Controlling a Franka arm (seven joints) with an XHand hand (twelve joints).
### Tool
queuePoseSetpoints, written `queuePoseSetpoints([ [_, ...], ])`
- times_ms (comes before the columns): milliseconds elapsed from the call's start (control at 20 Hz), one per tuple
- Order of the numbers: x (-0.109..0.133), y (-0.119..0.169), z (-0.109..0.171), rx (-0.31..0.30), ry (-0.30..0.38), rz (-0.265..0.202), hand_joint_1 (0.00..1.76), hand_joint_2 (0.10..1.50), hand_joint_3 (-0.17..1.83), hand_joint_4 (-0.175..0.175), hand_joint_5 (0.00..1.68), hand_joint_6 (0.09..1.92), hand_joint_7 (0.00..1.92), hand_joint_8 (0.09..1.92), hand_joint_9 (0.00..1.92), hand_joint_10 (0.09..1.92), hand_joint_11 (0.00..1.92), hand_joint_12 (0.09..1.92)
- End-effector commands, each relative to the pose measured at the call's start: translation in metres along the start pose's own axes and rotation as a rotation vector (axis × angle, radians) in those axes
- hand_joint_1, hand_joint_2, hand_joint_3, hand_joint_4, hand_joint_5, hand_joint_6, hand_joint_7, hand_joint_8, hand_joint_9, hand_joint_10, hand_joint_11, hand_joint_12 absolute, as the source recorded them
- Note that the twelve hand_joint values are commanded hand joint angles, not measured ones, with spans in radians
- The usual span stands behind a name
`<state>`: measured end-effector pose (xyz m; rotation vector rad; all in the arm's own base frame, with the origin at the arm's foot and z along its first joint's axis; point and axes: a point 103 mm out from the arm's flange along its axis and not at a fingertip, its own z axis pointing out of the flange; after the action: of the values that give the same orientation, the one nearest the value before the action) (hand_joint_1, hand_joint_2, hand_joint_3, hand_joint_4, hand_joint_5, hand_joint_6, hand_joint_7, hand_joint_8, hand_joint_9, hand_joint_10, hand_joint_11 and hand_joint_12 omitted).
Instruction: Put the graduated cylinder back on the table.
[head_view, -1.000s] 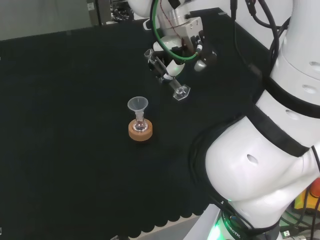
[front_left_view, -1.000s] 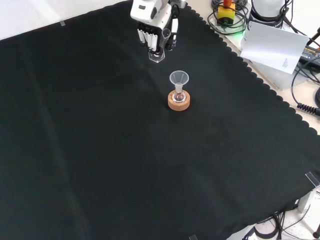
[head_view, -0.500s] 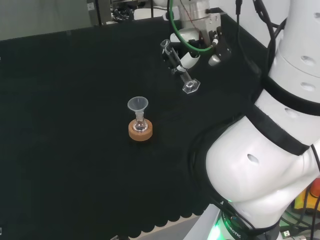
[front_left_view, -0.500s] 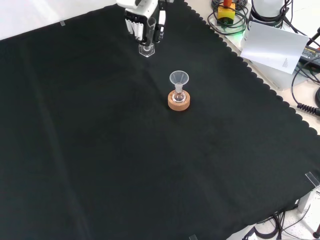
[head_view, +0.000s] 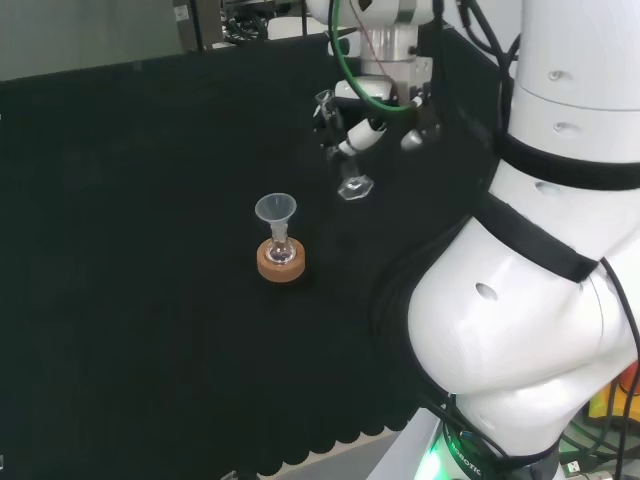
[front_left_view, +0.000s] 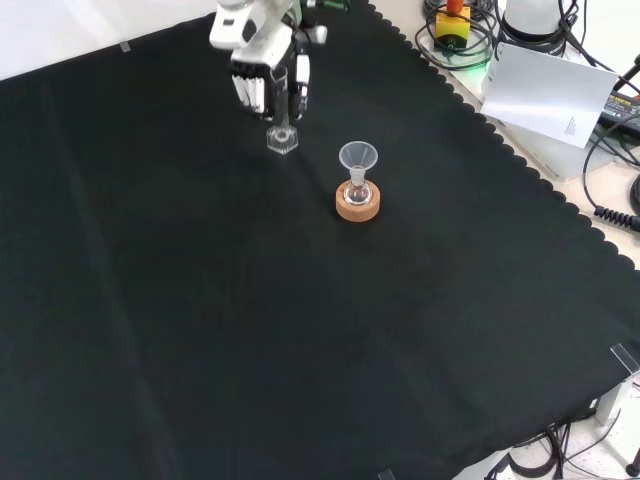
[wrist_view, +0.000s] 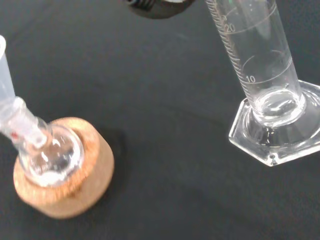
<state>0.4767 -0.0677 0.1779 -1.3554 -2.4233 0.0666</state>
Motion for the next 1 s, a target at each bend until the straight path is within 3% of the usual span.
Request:
queuePoseSetpoints([
  [50, -0.012, 0.030, 0.003, -0.133, 0.027, -0.041, 1.25, 1.13, 0.00, -0.175, 0.95, 1.06, 0.97, 1.05, 1.41, 0.09, 1.19, 0.77],
  [250, -0.013, 0.037, 0.003, -0.172, 0.032, -0.041, 1.25, 1.13, 0.00, -0.175, 0.94, 1.06, 0.97, 1.05, 1.40, 0.09, 1.19, 0.77],
  [1000, -0.022, 0.069, 0.021, -0.184, 0.070, -0.015, 1.25, 1.13, 0.00, -0.175, 0.94, 1.08, 0.96, 1.06, 1.40, 0.09, 1.18, 0.78],
])
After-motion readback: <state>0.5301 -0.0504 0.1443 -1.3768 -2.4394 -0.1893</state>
